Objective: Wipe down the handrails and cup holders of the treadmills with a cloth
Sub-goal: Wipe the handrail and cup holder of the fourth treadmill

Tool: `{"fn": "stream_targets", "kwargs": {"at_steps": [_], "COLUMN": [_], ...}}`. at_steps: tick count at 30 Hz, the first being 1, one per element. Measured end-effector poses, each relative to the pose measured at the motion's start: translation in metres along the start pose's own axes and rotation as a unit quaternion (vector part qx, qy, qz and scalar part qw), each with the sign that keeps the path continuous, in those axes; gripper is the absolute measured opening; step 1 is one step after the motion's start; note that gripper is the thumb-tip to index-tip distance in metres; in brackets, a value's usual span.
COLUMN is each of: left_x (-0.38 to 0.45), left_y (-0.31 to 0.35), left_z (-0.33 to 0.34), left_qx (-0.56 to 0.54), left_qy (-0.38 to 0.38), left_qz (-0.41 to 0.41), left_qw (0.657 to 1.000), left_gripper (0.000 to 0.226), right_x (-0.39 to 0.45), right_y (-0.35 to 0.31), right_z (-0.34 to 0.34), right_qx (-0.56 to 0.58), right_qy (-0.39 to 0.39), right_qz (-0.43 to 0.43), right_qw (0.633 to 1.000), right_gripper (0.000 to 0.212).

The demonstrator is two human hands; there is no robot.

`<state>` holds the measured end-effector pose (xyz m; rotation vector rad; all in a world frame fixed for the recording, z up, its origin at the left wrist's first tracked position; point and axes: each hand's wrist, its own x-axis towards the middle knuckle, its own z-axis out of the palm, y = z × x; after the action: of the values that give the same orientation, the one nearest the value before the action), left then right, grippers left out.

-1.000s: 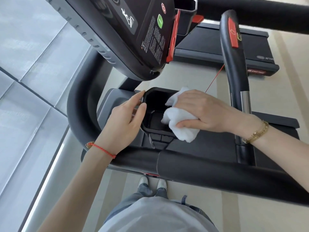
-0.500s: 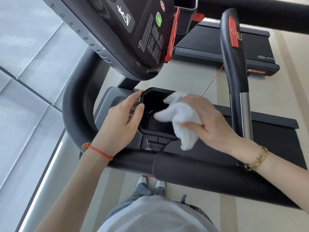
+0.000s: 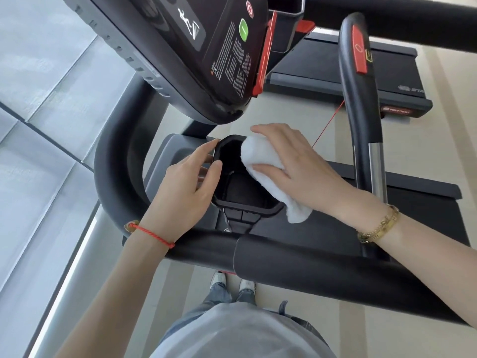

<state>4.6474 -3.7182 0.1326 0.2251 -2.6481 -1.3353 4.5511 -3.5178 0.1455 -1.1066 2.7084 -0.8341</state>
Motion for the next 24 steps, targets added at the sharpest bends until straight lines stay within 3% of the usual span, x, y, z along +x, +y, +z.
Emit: {"fn": "stream_targets", "kwargs": {"at_steps": [7,12,20,24], "left_x": [0.001,0.000,0.000,0.001], "left_y": [-0.001,-0.001,-0.001,-0.002], "left_z": [0.001,0.001,0.000,-0.001], "left_qx": [0.021,0.015,0.025,0.018], "left_qy": [0.010,0.009,0.000,-0.004], "left_qz": [0.009,0.004,0.016,0.018], "left_qw": [1.000,1.000,1.000,1.000], "left_gripper": [0.040,0.040,0.042,0.042], "right_x": [0.039,0.006,0.047,0.015], "right_y": [-0.006,0.016,-0.011,0.005], "right_z": [-0.004,-0.015,-0.003,-0.006], "right_qx": [-0.029,0.060,-0.084,-0.005], "right_qy": [-0.037,-0.052,-0.061,-0.045], "right_qz": [-0.004,0.069,-0.011,0.037], "right_qw": [0.999,0.994,0.995,0.998], "right_gripper": [0.038,0.042,0.046,0.049]}}
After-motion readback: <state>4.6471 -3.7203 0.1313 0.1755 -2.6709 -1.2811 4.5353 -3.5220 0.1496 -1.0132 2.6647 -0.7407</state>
